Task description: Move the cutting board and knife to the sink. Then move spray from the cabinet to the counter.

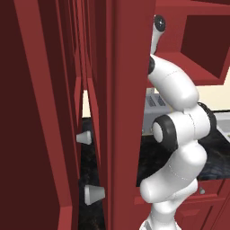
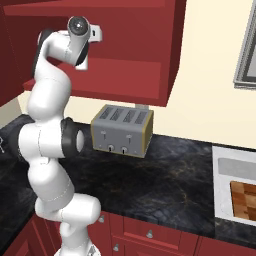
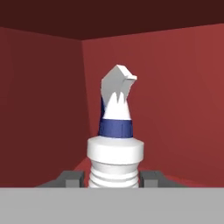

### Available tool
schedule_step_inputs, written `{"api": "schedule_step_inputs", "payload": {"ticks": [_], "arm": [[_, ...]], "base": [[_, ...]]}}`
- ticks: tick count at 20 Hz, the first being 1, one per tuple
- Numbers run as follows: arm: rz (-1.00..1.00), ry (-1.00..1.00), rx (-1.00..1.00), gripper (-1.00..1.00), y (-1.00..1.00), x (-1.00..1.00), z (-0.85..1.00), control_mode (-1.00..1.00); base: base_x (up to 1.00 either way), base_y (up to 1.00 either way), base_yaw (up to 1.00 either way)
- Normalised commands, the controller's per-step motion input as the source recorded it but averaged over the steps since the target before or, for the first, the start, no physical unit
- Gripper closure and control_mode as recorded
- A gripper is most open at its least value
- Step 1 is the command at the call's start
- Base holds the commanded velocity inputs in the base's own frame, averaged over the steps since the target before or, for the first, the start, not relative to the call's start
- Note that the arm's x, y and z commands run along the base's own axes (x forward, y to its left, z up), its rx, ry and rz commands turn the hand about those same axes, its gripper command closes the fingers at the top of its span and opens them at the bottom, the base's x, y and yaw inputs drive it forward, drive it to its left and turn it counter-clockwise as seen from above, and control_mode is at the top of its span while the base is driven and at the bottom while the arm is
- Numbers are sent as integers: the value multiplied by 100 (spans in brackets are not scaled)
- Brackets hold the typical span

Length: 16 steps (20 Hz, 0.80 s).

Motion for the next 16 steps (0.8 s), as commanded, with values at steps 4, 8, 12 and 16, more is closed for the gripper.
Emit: {"api": "schedule_step_inputs", "payload": {"ticks": [4,8,12,16], "arm": [[0,-2,0,100,-10,-45,-1,-100],[-1,-1,0,100,-19,-60,-2,-100],[0,0,0,100,-17,-80,-5,-100],[0,0,0,100,-23,-98,-9,-100]], "base": [[0,0,0],[0,0,0],[0,0,0],[0,0,0]]}}
